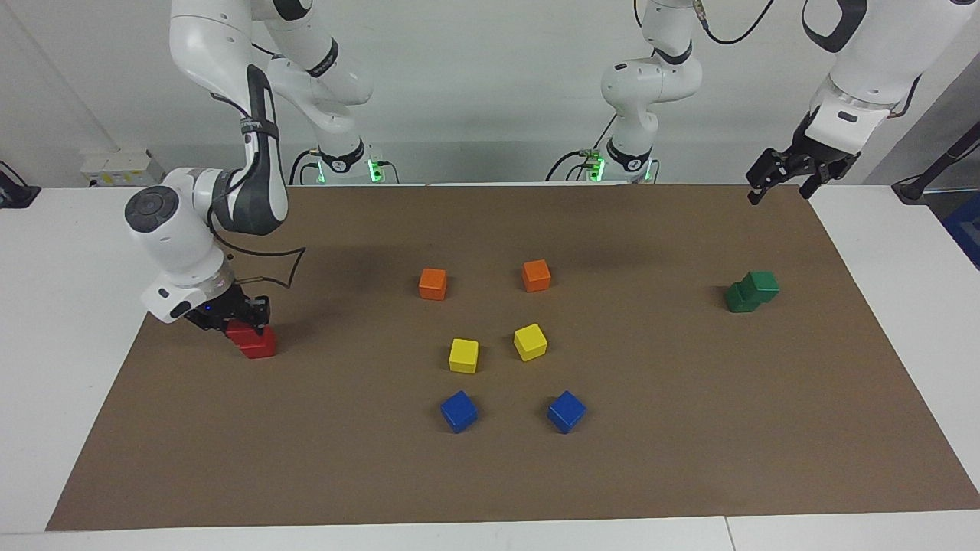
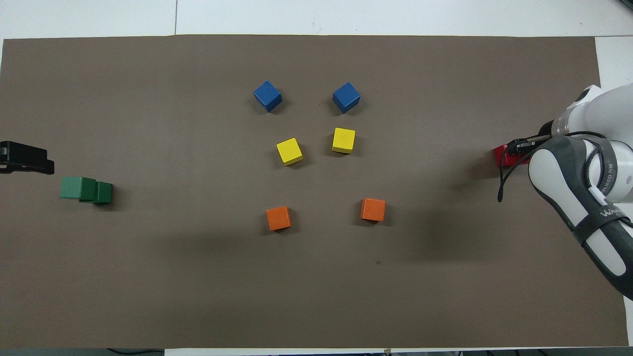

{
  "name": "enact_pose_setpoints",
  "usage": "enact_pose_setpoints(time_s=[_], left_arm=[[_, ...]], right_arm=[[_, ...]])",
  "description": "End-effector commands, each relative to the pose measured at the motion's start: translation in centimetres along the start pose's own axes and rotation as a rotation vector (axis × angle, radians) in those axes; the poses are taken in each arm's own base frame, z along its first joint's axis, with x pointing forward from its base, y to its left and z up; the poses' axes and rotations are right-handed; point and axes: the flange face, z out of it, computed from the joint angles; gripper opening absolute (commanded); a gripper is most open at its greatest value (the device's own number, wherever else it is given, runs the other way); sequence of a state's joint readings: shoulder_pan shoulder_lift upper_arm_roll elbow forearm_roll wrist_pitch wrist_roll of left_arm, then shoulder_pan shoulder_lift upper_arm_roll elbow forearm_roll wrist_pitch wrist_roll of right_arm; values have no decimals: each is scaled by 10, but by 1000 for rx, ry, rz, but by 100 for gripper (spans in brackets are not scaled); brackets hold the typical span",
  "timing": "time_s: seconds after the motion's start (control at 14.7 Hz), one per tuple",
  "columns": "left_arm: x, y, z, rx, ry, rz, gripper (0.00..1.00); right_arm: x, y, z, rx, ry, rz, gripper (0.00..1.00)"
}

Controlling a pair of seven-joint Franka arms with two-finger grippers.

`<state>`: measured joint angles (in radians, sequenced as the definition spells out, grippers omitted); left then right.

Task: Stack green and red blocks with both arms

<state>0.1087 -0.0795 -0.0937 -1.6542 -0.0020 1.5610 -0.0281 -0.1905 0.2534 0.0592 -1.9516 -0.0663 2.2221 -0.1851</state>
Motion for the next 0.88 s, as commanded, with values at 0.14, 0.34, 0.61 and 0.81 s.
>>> enact_pose_setpoints(time_s=[0.14, 0.34, 0.61, 0.81], left_arm=[[-5, 4, -8, 7, 17, -8, 100], [-5, 4, -10, 7, 22, -6, 100], [-7, 5, -14, -26, 31, -12, 100], [-8, 5, -15, -28, 31, -12, 100]], right_arm=[[-9, 0, -2, 3, 16, -22, 0], [-9, -2, -1, 3, 15, -25, 0], [-8, -5, -2, 3, 16, -28, 0], [-5, -6, -3, -1, 36, -37, 36]])
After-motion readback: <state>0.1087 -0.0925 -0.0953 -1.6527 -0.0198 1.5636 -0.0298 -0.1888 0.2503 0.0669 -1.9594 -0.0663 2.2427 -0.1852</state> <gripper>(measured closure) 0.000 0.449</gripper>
